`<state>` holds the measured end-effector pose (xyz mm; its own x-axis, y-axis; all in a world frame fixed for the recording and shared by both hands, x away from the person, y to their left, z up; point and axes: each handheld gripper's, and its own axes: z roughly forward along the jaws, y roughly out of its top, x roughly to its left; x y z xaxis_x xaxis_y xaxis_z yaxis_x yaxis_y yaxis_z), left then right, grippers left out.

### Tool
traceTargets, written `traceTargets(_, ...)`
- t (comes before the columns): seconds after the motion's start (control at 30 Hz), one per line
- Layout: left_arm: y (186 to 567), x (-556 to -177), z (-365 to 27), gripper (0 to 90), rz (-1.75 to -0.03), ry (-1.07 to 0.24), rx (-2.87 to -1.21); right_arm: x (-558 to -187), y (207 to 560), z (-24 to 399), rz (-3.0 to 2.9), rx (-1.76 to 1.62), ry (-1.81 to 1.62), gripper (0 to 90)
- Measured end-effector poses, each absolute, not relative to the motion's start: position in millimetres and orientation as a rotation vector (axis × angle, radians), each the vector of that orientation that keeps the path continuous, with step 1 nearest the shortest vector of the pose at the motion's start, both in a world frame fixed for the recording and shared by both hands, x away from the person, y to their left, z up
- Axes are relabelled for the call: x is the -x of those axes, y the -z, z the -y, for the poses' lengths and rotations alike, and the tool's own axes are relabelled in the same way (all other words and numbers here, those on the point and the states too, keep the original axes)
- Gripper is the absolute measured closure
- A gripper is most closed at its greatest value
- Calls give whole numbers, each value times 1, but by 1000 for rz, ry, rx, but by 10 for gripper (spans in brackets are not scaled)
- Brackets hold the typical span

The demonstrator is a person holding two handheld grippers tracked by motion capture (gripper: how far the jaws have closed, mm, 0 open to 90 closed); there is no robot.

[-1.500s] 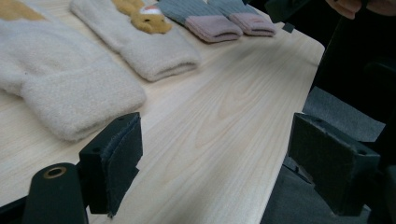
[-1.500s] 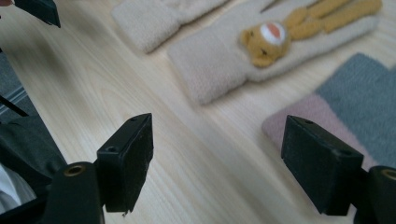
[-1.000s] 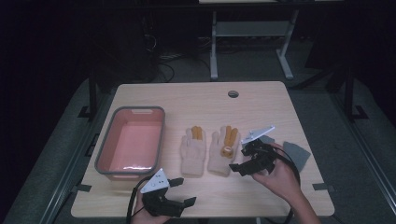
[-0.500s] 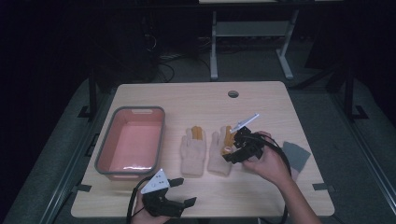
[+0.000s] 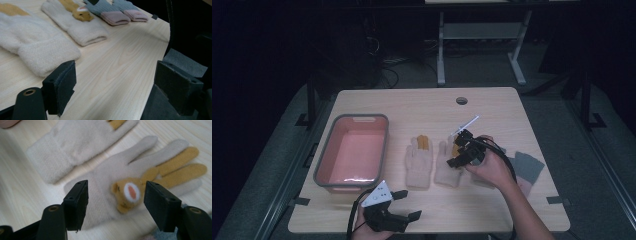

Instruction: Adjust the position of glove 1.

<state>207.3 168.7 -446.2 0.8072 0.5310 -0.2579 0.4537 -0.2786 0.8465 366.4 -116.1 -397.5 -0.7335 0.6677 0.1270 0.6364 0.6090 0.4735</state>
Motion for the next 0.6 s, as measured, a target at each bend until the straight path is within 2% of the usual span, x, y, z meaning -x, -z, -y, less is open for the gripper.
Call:
traceTargets(0.13, 446, -208, -170, 180, -742, -87, -1917, -375, 405, 112, -2769, -1154, -745, 421)
traceTargets(0.6, 447, -208, -170, 180, -752, -78, -1907, -388, 428, 103, -2796, -1189, -559, 503)
